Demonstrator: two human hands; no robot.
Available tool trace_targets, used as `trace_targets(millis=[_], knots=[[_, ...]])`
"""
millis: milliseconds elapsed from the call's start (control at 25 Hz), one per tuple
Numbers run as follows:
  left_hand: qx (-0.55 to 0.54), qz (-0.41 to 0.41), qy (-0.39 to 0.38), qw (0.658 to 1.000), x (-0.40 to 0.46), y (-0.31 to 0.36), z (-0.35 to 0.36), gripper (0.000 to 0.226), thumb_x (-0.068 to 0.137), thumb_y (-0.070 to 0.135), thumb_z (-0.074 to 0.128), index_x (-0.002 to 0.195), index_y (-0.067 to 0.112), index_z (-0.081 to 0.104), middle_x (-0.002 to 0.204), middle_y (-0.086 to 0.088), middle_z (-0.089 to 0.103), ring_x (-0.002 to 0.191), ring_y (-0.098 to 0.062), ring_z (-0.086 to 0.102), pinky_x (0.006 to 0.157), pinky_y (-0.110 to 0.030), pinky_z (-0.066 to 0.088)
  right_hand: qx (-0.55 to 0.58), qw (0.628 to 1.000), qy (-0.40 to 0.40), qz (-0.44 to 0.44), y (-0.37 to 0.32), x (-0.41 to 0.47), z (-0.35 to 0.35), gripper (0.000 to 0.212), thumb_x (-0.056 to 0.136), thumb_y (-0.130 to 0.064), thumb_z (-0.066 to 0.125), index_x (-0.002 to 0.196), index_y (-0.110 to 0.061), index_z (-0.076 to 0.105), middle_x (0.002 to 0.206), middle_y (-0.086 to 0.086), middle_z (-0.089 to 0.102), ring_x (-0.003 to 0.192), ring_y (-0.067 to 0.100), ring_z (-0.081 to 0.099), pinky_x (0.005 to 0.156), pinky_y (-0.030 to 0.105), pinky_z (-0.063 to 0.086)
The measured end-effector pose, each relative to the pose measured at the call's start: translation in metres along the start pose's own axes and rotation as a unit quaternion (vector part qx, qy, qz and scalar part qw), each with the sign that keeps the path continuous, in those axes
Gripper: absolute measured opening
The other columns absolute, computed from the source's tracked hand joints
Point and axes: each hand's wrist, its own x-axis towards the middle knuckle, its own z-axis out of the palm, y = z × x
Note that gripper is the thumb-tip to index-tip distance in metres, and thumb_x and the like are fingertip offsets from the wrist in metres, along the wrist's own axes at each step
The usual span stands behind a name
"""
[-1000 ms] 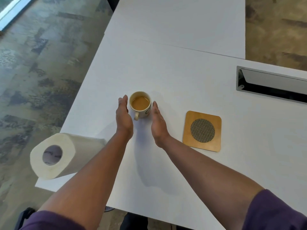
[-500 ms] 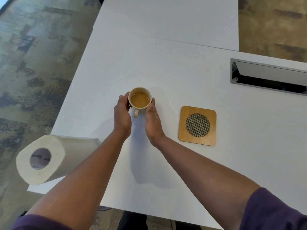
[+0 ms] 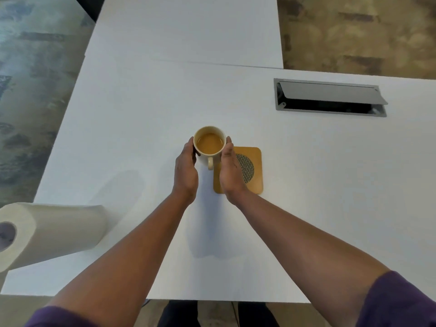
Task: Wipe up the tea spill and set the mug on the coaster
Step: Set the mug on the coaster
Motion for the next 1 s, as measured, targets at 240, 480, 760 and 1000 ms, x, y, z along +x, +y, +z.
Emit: trace_targets(millis=[240,480,760,1000], knots=[[0.047,0.017,-0.052,0.997,-0.018,-0.015,0.048,0.04,0.1,0.045,0.035,0.097,0.042,0.075,0.103,0.013,0.073,0.103,-0.001,0.063,0.091,-0.02,0.048,0.005,1.0,0.021,0.013,0.012,-0.011,-0.057,0.101,0.074,-0.091,0.023,0.158,-0.035,0.021,0.162,-0.014,0.031,0.142,0.0,0.032,0.114,0.022,0.029],[0.039,-0.017,-0.054,0.998,-0.028,-0.03,0.063,0.041,0.104,0.041,0.037,0.094,0.036,0.076,0.104,0.014,0.075,0.101,0.0,0.065,0.093,-0.026,0.046,0.009,0.999,0.024,0.019,0.028,-0.019,-0.08,0.083,0.088,-0.079,0.022,0.156,-0.032,0.03,0.16,-0.007,0.037,0.147,0.009,0.032,0.123,0.042,0.026],[0.046,-0.031,-0.045,0.997,-0.029,-0.036,0.061,0.041,0.104,0.043,0.038,0.096,0.04,0.078,0.102,0.013,0.076,0.102,0.0,0.065,0.098,-0.029,0.046,0.005,0.999,0.015,0.028,0.035,-0.018,-0.084,0.085,0.085,-0.082,0.022,0.157,-0.036,0.026,0.162,-0.01,0.034,0.149,0.008,0.029,0.123,0.042,0.026],[0.057,-0.034,-0.036,0.997,-0.029,-0.04,0.059,0.041,0.105,0.045,0.038,0.097,0.04,0.077,0.103,0.012,0.076,0.103,-0.001,0.066,0.094,-0.028,0.047,-0.015,0.999,0.02,0.027,0.037,-0.017,-0.084,0.081,0.089,-0.076,0.021,0.158,-0.034,0.025,0.162,-0.008,0.033,0.149,0.009,0.029,0.123,0.042,0.027]])
